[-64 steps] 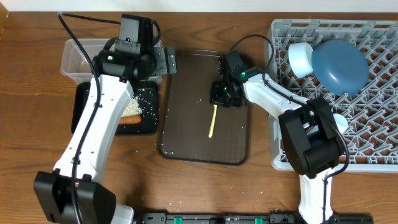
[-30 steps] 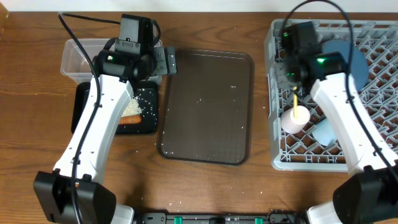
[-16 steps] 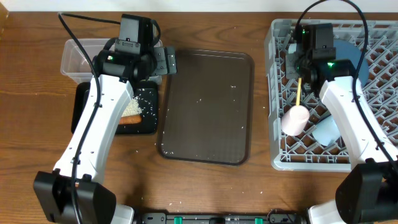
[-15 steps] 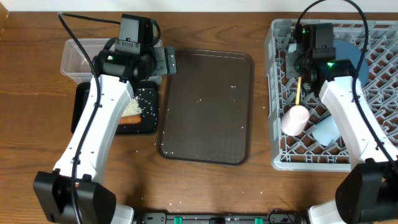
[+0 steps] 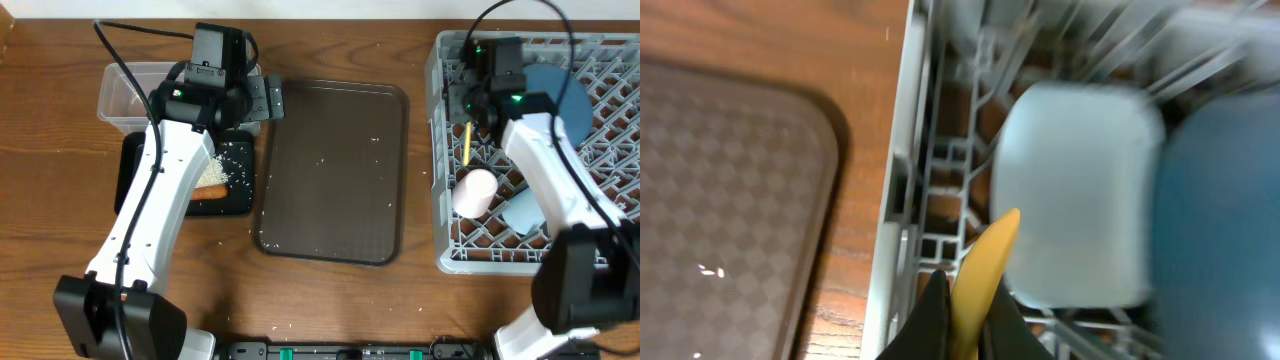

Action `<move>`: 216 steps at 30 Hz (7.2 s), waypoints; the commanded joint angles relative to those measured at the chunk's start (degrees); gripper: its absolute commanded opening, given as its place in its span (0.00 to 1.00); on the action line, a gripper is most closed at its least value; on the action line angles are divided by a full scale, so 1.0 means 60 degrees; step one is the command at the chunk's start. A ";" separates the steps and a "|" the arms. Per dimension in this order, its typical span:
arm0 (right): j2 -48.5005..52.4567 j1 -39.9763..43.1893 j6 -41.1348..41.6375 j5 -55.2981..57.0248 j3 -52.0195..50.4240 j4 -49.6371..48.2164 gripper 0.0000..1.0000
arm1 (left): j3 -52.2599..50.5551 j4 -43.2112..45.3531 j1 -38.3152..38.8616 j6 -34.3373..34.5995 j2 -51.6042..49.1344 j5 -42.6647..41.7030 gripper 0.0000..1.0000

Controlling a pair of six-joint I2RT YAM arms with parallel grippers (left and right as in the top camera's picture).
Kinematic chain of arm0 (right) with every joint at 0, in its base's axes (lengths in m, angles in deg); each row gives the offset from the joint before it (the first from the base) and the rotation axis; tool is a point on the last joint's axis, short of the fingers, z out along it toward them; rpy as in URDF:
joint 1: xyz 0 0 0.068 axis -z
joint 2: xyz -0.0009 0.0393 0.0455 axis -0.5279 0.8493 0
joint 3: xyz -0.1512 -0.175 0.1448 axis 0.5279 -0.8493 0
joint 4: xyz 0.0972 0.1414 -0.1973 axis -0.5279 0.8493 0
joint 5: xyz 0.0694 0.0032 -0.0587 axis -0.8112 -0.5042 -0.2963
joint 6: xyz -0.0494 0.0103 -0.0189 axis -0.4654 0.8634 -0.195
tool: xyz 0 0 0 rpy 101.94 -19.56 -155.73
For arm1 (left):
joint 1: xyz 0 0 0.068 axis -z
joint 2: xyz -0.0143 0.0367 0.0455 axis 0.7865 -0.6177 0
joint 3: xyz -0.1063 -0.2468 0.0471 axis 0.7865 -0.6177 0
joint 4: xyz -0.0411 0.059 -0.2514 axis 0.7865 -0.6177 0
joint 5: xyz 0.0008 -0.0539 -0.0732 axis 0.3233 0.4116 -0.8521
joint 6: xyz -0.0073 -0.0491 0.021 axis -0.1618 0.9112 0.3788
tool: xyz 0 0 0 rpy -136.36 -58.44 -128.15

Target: Sort waste into correct bins and load items into the dishwasher rack

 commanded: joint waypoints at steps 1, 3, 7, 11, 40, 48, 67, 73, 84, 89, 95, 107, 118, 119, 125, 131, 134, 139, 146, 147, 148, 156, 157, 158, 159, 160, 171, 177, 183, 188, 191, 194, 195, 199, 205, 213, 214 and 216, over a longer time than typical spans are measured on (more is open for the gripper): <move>0.0393 -0.0066 -0.0091 -0.0459 -0.0055 -0.0047 0.32 | 0.0018 -0.0025 -0.0026 0.0015 -0.0109 0.0047 0.96; 0.0423 -0.0066 -0.0058 -0.0463 -0.0055 -0.0066 0.56 | 0.0018 -0.0025 -0.0026 0.0015 -0.0109 0.0047 0.96; 0.0117 -0.0066 0.0055 -0.0466 0.0117 0.0138 0.76 | 0.0018 -0.0025 -0.0026 0.0015 -0.0109 0.0047 0.96; -0.0812 -0.0069 0.0109 -0.0546 0.0750 0.1155 0.80 | 0.0018 -0.0029 -0.0026 0.0015 -0.0109 0.0047 0.96; -0.8681 -0.0962 0.0929 0.0637 0.1439 0.7369 0.99 | 0.0018 -0.0025 -0.0026 0.0015 -0.0109 0.0047 0.96; -1.0826 0.0386 0.0368 0.1268 -0.2087 0.4171 0.99 | 0.0015 -0.0025 -0.0026 0.0015 -0.0109 0.0047 0.96; -1.6979 0.1625 0.1002 -0.1395 -1.2178 -0.3304 0.99 | 0.0018 -0.0025 -0.0026 0.0015 -0.0109 0.0047 0.96; -1.7274 0.1530 -0.0171 -0.1577 -1.2910 -0.3672 0.99 | 0.0018 -0.0025 -0.0026 0.0015 -0.0109 0.0047 0.96; -1.7274 0.1504 -0.0605 -0.1606 -1.3238 -0.4433 0.99 | 0.0018 -0.0025 -0.0026 0.0015 -0.0109 0.0047 0.96; -1.7271 0.1504 -0.0605 -0.1603 -1.3234 -0.4430 0.99 | 0.0018 -0.0025 -0.0026 0.0015 -0.0109 0.0047 0.96; -1.7271 0.1504 -0.0605 -0.1606 -1.3234 -0.4430 0.99 | 0.0018 -0.0025 -0.0026 0.0015 -0.0109 0.0047 0.96; -1.7271 0.1504 -0.0605 -0.1606 -1.3234 -0.4430 0.99 | 0.0018 -0.0025 -0.0026 0.0015 -0.0109 0.0047 0.96; -1.7271 0.1504 -0.0605 -0.1606 -1.3234 -0.4430 0.99 | -0.0331 0.0131 0.0011 -0.0346 0.1552 0.0055 0.96; -1.7271 0.1504 -0.0605 -0.1606 -1.3234 -0.4430 0.99 | -0.0503 0.0477 -0.0011 -0.0736 0.1840 0.0051 0.96; -1.7271 0.1504 -0.0605 -0.1603 -1.3234 -0.4430 0.99 | -0.2208 0.2127 -0.0335 -0.2251 0.3821 0.0044 0.96; -1.7271 0.1504 -0.0605 -0.1606 -1.3234 -0.4430 0.99 | -0.5701 0.4732 -0.0965 -0.2248 0.6415 0.0040 0.96; -1.7271 0.1504 -0.0605 -0.1606 -1.3234 -0.4430 0.99 | -0.7843 0.6029 -0.1220 -0.2244 0.7759 -0.0033 0.96; -1.7271 0.1504 -0.0605 -0.1603 -1.3234 -0.4430 0.99 | -1.0626 0.7453 -0.1515 -0.2178 0.9792 -0.0029 0.96; -1.7271 0.1504 -0.0605 -0.1606 -1.3234 -0.4430 0.99 | -1.3366 0.8422 -0.1887 -0.2178 1.2757 -0.0029 0.96; -1.7271 0.1504 -0.0605 -0.1603 -1.3234 -0.4430 0.99 | -1.3580 0.8419 -0.1902 -0.2178 1.3067 -0.0029 0.96; -1.7271 0.1504 -0.0605 -0.1606 -1.3234 -0.4430 0.99 | -1.3752 0.8419 -0.1902 -0.2178 1.3318 -0.0029 0.96; -1.7271 0.1504 -0.0605 -0.1606 -1.3234 -0.4430 0.99 | -1.4604 0.8419 -0.1909 -0.2171 1.4681 -0.0029 0.96; -1.7271 0.1504 -0.0605 -0.1603 -1.3234 -0.4430 0.99 | -1.4648 0.8338 -0.1909 -0.2164 1.4804 -0.0033 0.96; -1.7271 0.1504 -0.0605 -0.1606 -1.3234 -0.4430 0.99 | -1.4644 0.8215 -0.1909 -0.2149 1.4921 -0.0029 0.96; -1.7271 0.1504 -0.0605 -0.1606 -1.3234 -0.4430 0.99 | -1.4644 0.8120 -0.1909 -0.2149 1.5027 -0.0029 0.96; -1.7271 0.1504 -0.0605 -0.1606 -1.3234 -0.4430 0.99 | -1.4644 0.8069 -0.1912 -0.2157 1.5125 -0.0022 0.96; -1.7271 0.1504 -0.0605 -0.1606 -1.3234 -0.4430 0.99 | -1.4644 0.6608 -0.2051 -0.2149 1.5599 -0.0025 0.96; -1.7271 0.1504 -0.0605 -0.1606 -1.3234 -0.4430 0.99 | -1.4644 0.6619 -0.2051 -0.2149 1.5588 -0.0022 0.96; -1.7271 0.1504 -0.0605 -0.1606 -1.3234 -0.4430 0.99 | -1.4644 0.6619 -0.2051 -0.2149 1.5569 -0.0022 0.96; -1.7271 0.1504 -0.0605 -0.1606 -1.3234 -0.4430 0.99 | -1.4644 0.6619 -0.2051 -0.2149 1.5569 -0.0022 0.96; -1.7271 0.1504 -0.0605 -0.1606 -1.3234 -0.4430 0.99 | -1.4644 0.6619 -0.2051 -0.2149 1.5569 -0.0022 0.96; -1.7271 0.1504 -0.0605 -0.1606 -1.3234 -0.4430 0.99 | -1.4644 0.6619 -0.2051 -0.2149 1.5569 -0.0022 0.96; -1.7271 0.1504 -0.0605 -0.1606 -1.3234 -0.4430 0.99 | -1.4644 0.6619 -0.2051 -0.2149 1.5569 -0.0022 0.96; -1.7271 0.1504 -0.0605 -0.1606 -1.3234 -0.4430 0.99 | -1.4644 0.6619 -0.2051 -0.2149 1.5569 -0.0022 0.96; -1.7271 0.1504 -0.0605 -0.1606 -1.3234 -0.4433 0.99 | -1.4644 0.6619 -0.2051 -0.2149 1.5569 -0.0022 0.96; -1.7271 0.1504 -0.0605 -0.1603 -1.3234 -0.4430 0.99 | -1.4644 0.6619 -0.2051 -0.2149 1.5569 -0.0022 0.96; -1.7271 0.1504 -0.0605 -0.1606 -1.3234 -0.4430 0.99 | -1.4644 0.6619 -0.2051 -0.2149 1.5569 -0.0022 0.96; -1.7271 0.1504 -0.0605 -0.1606 -1.3234 -0.4430 0.99 | -1.4644 0.6619 -0.2051 -0.2149 1.5569 -0.0022 0.96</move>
